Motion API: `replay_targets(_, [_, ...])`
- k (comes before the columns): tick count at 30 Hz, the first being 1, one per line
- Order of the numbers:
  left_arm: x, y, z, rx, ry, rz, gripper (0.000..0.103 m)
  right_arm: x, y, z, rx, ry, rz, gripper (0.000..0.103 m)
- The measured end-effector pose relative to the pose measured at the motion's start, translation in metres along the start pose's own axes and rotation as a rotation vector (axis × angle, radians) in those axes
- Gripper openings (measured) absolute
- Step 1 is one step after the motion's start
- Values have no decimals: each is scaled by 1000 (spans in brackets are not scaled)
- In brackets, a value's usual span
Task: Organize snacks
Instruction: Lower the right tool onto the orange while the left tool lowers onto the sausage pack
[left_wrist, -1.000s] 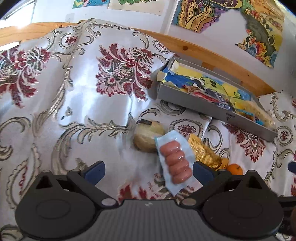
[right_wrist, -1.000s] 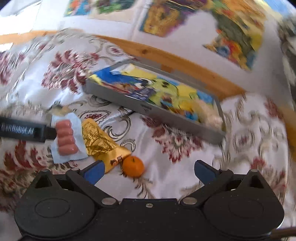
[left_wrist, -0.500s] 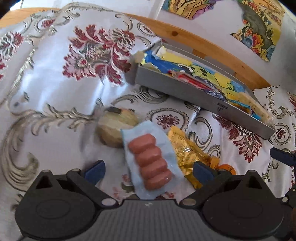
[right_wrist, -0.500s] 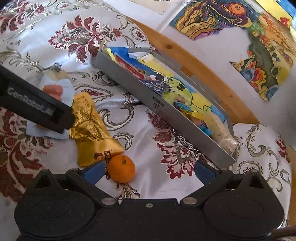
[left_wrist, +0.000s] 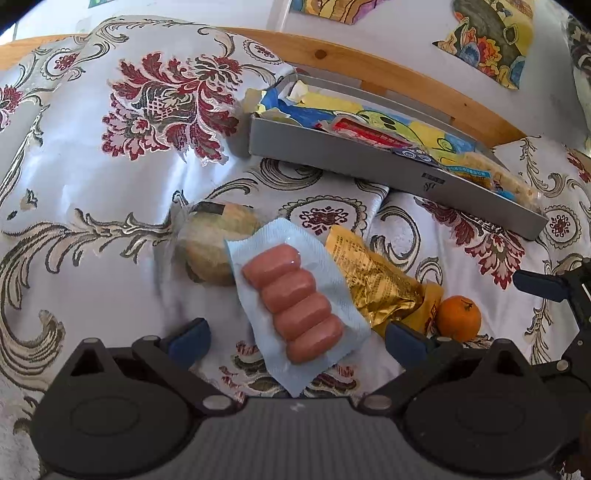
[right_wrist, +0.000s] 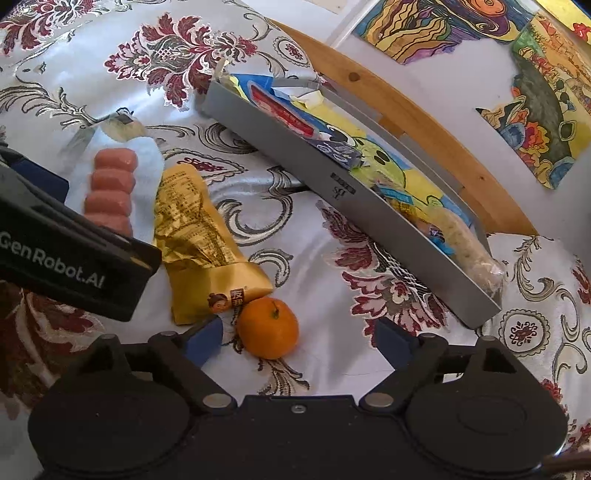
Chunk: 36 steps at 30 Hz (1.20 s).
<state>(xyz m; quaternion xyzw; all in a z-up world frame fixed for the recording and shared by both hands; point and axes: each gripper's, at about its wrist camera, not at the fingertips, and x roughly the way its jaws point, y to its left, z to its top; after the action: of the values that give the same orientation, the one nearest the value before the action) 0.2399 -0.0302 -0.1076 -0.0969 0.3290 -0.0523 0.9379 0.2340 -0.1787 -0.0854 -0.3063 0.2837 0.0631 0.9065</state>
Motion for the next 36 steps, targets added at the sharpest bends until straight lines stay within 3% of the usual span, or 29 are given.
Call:
replay_targets(13, [7,-9,0,14,-10,74,102,2,3,0,9,-7,20,75])
replay_targets(21, [-1,-6,-5,7,-49,99,92,2,5,0,10,-8,36,64])
replay_targets(29, [-10,1,-11,-28,-76,112,75,2,6,1,26,-2,56,53])
replay_targets(36, [-20,6,-15,-53,-77,93,73,2,5,0,40,3,62,52])
